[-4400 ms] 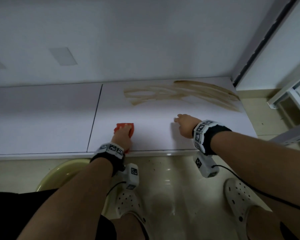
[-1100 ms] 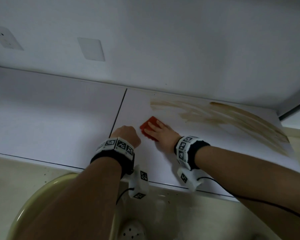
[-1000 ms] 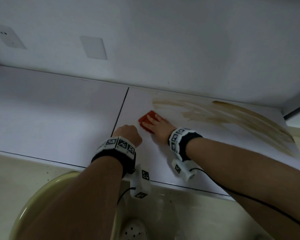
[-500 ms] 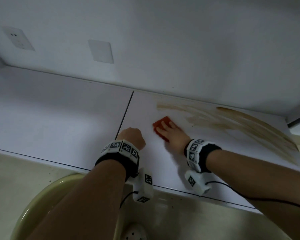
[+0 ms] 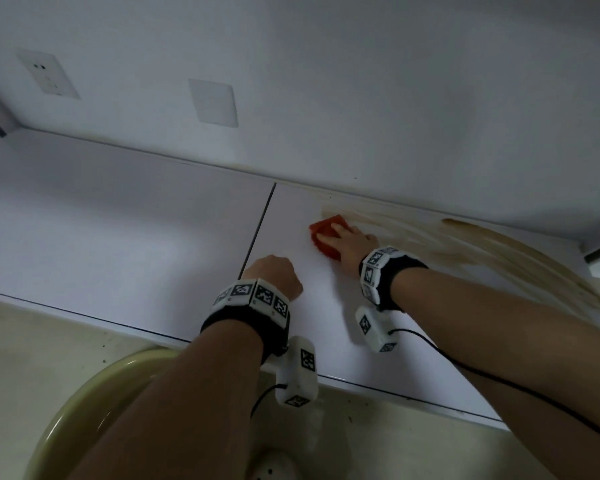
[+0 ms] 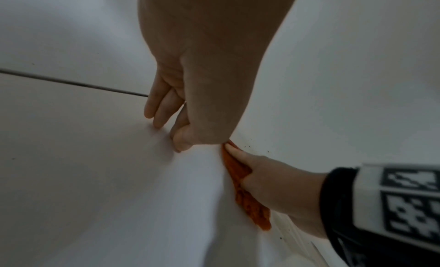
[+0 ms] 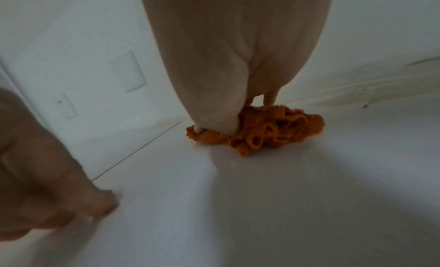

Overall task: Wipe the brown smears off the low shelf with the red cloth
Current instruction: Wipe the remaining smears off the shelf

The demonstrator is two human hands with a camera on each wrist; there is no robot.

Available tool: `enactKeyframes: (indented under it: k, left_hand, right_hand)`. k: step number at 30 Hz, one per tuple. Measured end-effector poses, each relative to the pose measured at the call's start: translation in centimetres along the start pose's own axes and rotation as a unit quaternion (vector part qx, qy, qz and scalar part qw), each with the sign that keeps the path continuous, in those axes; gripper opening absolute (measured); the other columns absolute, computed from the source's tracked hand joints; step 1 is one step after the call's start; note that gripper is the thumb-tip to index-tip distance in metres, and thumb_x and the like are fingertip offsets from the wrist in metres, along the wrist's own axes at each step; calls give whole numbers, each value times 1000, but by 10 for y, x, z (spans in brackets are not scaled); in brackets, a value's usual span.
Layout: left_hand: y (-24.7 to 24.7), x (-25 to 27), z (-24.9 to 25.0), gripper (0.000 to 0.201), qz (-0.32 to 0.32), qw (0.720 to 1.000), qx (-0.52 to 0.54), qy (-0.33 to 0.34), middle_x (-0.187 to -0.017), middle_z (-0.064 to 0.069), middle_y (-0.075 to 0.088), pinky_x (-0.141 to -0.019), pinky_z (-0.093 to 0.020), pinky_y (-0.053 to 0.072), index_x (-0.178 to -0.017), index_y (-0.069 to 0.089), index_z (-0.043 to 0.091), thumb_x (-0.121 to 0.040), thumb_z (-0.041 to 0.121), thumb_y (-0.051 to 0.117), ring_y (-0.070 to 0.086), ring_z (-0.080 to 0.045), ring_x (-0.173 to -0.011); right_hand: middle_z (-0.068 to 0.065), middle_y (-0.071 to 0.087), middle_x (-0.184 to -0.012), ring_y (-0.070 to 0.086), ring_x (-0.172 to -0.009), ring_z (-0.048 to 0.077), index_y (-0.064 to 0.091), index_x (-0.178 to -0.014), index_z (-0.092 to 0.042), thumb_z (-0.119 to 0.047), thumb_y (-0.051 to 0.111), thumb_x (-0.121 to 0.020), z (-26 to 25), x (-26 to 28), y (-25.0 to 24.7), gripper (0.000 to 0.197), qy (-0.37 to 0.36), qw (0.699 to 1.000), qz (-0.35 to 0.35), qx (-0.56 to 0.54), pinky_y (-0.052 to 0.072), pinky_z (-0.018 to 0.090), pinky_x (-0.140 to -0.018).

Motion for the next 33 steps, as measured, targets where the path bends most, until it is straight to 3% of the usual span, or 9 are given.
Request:
enactKeyframes:
  k: [4,7,12,15,19,22,26,30,33]
  left_hand:
    - [-3,-5,-4,31,-7,1000,7,-5,-119,-12,62,-87,-31,48,-111,62,3,-91,16,43,60,-28,-109]
    - [-7,-16,-17,33,-5,1000,24,-7,-124,-10,60,-92,-32,46,-116,62,3,-93,15,41,57,-28,-114]
    - [-8,-30,-47,37,14,999,8,-29,-128,-9,57,-93,-32,46,-122,61,10,-89,12,43,55,-26,-117]
    - [-2,-35,-52,35,6,999,-16,-27,-124,-9,60,-87,-31,47,-118,62,10,-89,13,43,58,-27,-114]
    - [3,-38,-55,36,1,1000,-11,-29,-122,-9,61,-85,-30,47,-118,63,11,-89,14,43,59,-28,-111]
    - [5,-39,-57,36,-8,1000,-13,-11,-123,-9,61,-84,-31,47,-119,63,12,-89,15,42,59,-29,-111]
    - [8,-37,-56,35,-8,1000,-9,-15,-121,-11,62,-82,-31,46,-115,63,8,-87,16,44,60,-31,-110]
    - [5,-38,-55,36,4,999,5,-40,-124,-9,60,-89,-30,47,-117,63,11,-87,16,44,58,-28,-114]
    - [3,-38,-53,36,1,999,1,-46,-125,-8,59,-90,-29,46,-118,62,12,-88,17,44,57,-26,-114]
  right_hand:
    - [0,11,-158,12,-145,26,27,-148,-30,-21,50,-92,-17,30,12,61,-64,986,120,-96,18,40,-118]
    - [10,9,-157,17,-142,32,9,-152,-15,-19,52,-89,-31,40,23,76,-84,990,91,-67,23,38,-116]
    - [5,-4,-160,3,-147,30,-2,-152,-15,-15,46,-93,-36,21,29,76,-80,997,23,-5,16,43,-119]
    - [3,-8,-160,0,-147,30,-3,-152,-19,-14,36,-99,-41,3,16,66,-71,997,12,29,7,38,-119]
    - [5,-9,-160,-1,-147,31,-2,-152,-21,-14,35,-99,-39,-27,-3,65,-40,998,19,41,10,40,-118]
    - [13,-2,-159,6,-146,35,1,-152,-15,-14,32,-99,-14,-38,-16,61,-7,998,35,54,11,39,-120]
    - [17,10,-157,21,-142,36,9,-151,-8,-14,29,-100,14,-13,-20,55,38,995,50,80,21,38,-116]
    - [14,13,-157,17,-144,29,10,-150,-6,-14,38,-97,-22,15,-7,60,-56,991,55,108,11,34,-117]
    - [15,4,-159,11,-145,35,6,-151,-9,-13,38,-98,-49,7,2,62,-97,990,40,94,3,33,-117]
Point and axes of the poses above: each hand's wrist, its own x-axis away from the middle knuckle, its own y-axis out of the palm, z = x × y, the point moved 6 cm from there along -x, towards the middle knuckle
